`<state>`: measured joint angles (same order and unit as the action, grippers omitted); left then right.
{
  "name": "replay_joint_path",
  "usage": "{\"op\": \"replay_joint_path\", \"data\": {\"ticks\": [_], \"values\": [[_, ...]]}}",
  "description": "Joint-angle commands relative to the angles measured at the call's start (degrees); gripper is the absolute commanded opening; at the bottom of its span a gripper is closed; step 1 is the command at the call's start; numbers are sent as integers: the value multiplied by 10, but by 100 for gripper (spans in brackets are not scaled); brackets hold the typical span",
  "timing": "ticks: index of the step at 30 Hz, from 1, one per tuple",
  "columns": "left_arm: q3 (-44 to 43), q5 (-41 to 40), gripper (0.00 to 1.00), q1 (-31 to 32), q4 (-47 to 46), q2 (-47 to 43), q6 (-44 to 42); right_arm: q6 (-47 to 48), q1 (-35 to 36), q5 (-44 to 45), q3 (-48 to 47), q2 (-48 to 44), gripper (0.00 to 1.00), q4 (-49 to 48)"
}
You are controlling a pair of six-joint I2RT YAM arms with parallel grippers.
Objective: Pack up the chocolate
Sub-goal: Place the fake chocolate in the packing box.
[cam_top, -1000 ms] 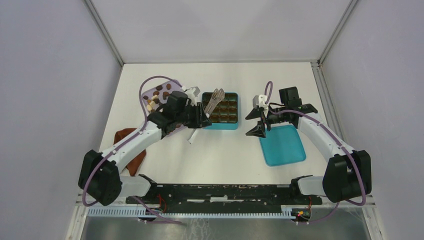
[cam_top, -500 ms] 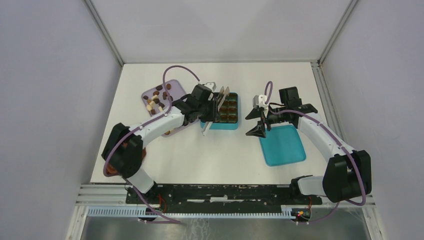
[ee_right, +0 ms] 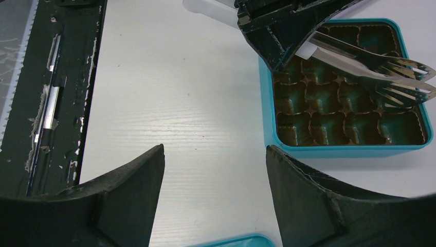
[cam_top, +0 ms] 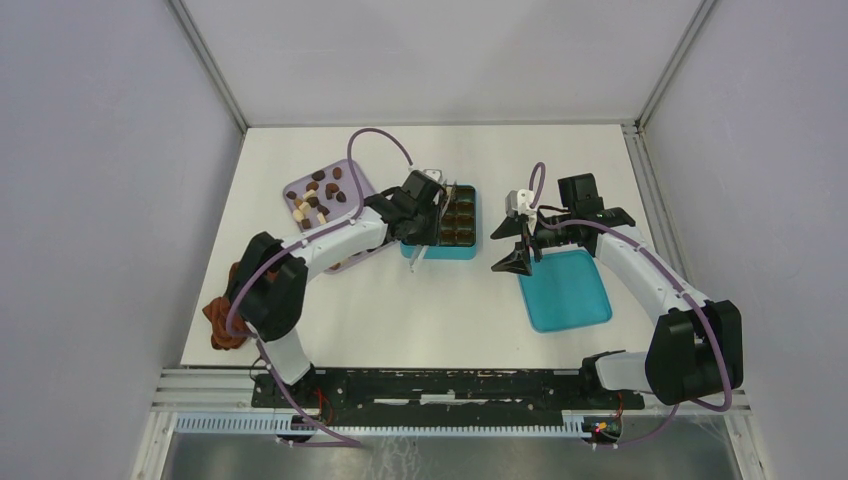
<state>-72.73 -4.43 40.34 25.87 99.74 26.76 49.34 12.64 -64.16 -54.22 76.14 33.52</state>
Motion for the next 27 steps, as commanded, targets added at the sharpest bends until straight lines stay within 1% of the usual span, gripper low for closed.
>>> {"op": "replay_joint_path", "data": {"ticks": [1, 6, 9, 14, 18, 24, 27], "values": [[-35, -27, 27, 4, -3, 6, -23, 8, 2, -3, -20, -1, 78, -2], [-43, -29, 40, 5, 7, 12, -23, 8, 2, -3, -20, -1, 78, -2], [-45, -30, 44, 6, 10, 10, -23, 7, 2, -3, -20, -1, 78, -1], [-48, -19, 45, 8, 9, 2, -22, 7, 2, -3, -20, -1, 78, -2], [-45, -9, 43, 8, 6, -20, -18, 8, 2, -2, -21, -1, 78, -1], [-5, 23, 41, 6, -10, -116, -4, 8, 1, 0, -21, -2, 78, -1], [32, 58, 41, -4, -13, -173, 7, 8, 1, 1, -21, -2, 78, -1]]}}
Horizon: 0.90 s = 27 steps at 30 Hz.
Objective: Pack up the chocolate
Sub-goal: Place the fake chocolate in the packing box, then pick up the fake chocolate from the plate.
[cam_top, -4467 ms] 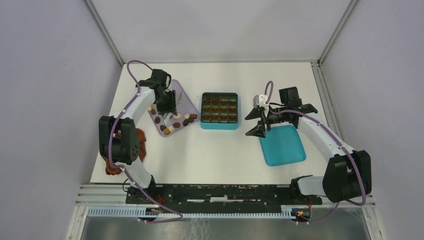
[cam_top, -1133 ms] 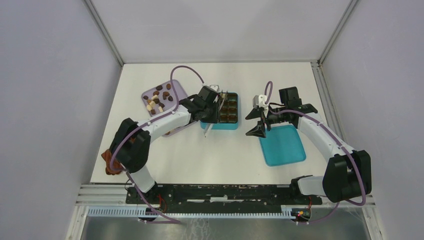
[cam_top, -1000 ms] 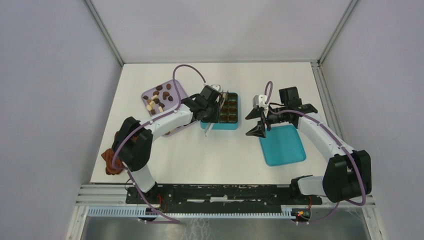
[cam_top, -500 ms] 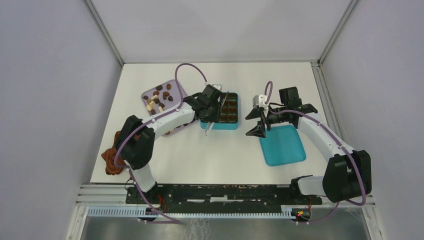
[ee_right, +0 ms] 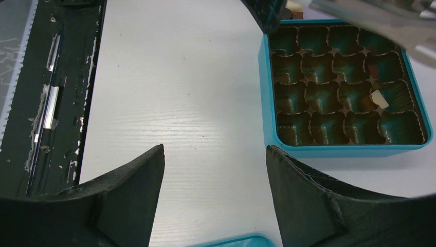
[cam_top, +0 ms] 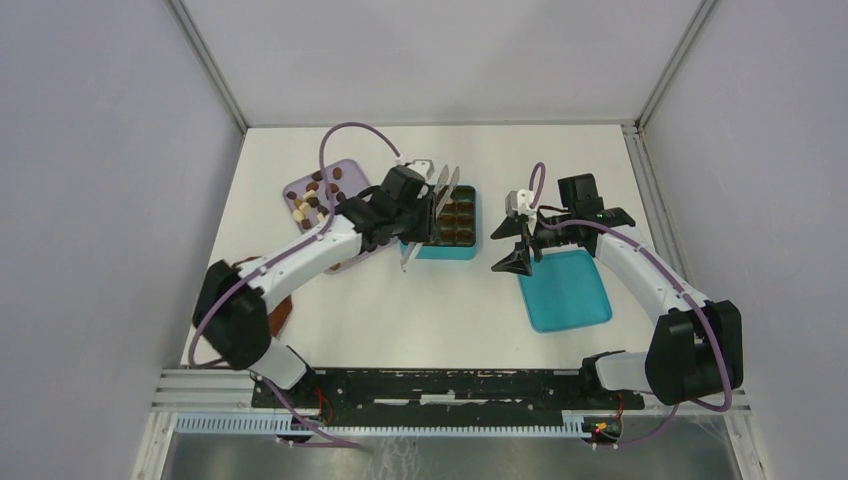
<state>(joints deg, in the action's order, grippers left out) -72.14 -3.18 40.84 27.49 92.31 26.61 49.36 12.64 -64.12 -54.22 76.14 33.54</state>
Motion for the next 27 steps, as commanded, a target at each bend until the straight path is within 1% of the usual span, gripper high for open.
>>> {"op": "replay_joint_path", "data": {"ticks": [1, 4, 6, 11, 15, 18, 22, 25, 27], "values": [[41, 54, 41, -13, -25, -117, 10, 8, 1, 0, -21, -1, 78, -1], [77, 64, 42, -36, -4, -172, 12, 7, 0, 0, -21, 0, 78, -1], [101, 68, 42, -63, 12, -211, 11, 7, 1, 1, -21, 1, 78, -2], [158, 110, 43, -167, 42, -309, -2, 2, -1, 3, -19, 0, 78, -7], [194, 181, 44, -271, 46, -359, -22, -7, 0, 2, -13, 1, 78, -18], [202, 211, 45, -320, 46, -354, -39, -8, 0, 3, -13, 2, 78, -18], [205, 241, 44, -387, 42, -313, -66, -14, 0, 9, -11, 1, 78, -26], [208, 263, 44, -444, 37, -285, -78, -44, 1, 49, 2, -10, 78, -64], [210, 268, 44, -464, 30, -274, -81, -89, 3, 104, 17, -24, 78, -117]]}}
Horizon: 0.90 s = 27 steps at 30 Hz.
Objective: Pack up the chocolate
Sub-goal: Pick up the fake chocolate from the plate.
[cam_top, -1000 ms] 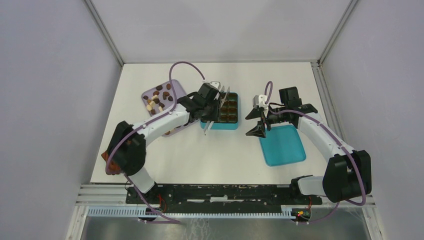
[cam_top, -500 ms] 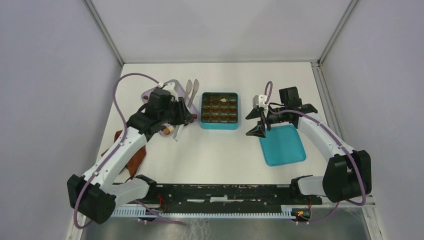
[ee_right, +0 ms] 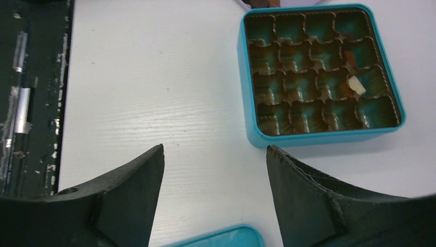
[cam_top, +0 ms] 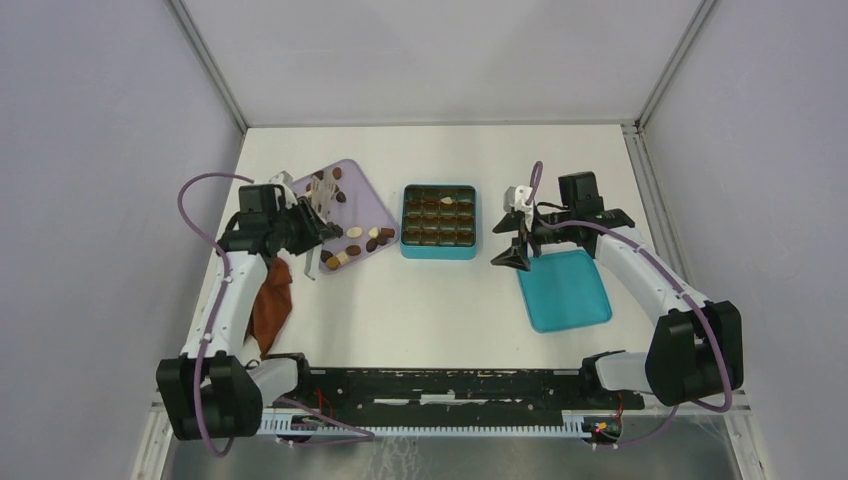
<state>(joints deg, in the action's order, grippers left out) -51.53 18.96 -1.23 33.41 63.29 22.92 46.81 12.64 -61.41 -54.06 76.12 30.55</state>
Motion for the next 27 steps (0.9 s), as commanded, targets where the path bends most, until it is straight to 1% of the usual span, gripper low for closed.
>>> {"op": "replay_joint_path", "data": {"ticks": [1, 4, 6, 9, 12, 13, 15, 17, 20, 27], "values": [[2, 46, 44, -51, -29, 24, -45, -95, 5, 122, 23, -34, 79, -116], [-6, 49, 44, -58, -34, 55, -48, -173, 17, 278, 33, -61, 80, -205], [-12, 53, 44, -59, -38, 74, -48, -217, 22, 355, 24, -70, 81, -239], [-19, 62, 44, -59, -43, 98, -49, -282, 23, 418, 9, -67, 83, -276], [-24, 66, 44, -58, -43, 115, -52, -376, 23, 465, 8, -50, 85, -301], [-25, 66, 44, -59, -42, 120, -54, -404, 23, 473, 10, -44, 86, -318], [-26, 66, 44, -59, -40, 131, -60, -419, 23, 471, 17, -38, 87, -318], [-28, 64, 44, -59, -38, 144, -65, -414, 22, 461, 36, -42, 89, -320], [-32, 59, 44, -59, -39, 163, -71, -397, 21, 416, 68, -52, 88, -332], [-49, 43, 44, -59, -39, 194, -77, -377, 20, 387, 62, -54, 88, -317]]}}
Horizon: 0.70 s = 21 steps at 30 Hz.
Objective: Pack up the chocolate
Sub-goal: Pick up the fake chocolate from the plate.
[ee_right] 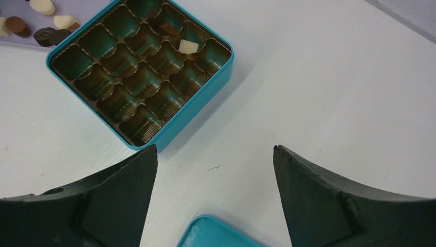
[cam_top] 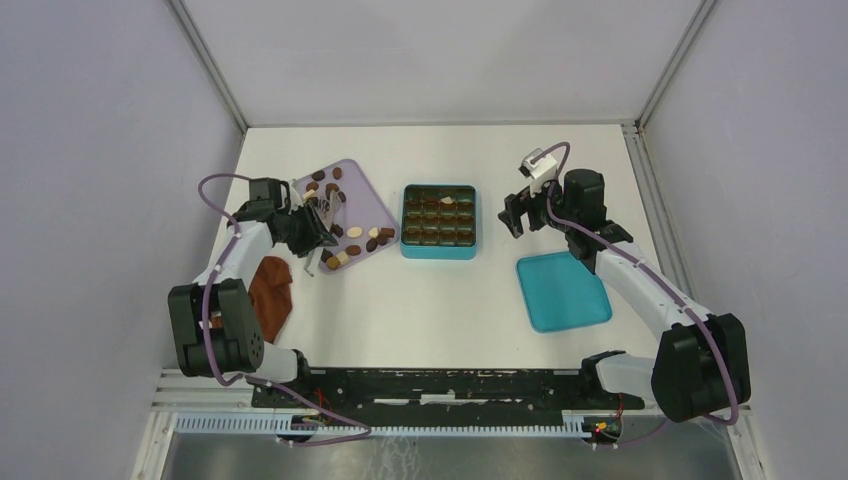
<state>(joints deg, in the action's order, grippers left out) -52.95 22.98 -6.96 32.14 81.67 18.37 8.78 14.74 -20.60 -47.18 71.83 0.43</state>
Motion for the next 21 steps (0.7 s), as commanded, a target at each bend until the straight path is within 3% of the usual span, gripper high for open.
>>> {"op": "replay_joint_path", "data": {"ticks": [1, 21], "values": [[-37, 3, 44, -2, -27, 14, -32, 6, -1, -25, -8, -10, 88, -13], [-88, 29, 45, 1, -27, 97, -24, 26, -1, -44, -22, -11, 88, 16]]}}
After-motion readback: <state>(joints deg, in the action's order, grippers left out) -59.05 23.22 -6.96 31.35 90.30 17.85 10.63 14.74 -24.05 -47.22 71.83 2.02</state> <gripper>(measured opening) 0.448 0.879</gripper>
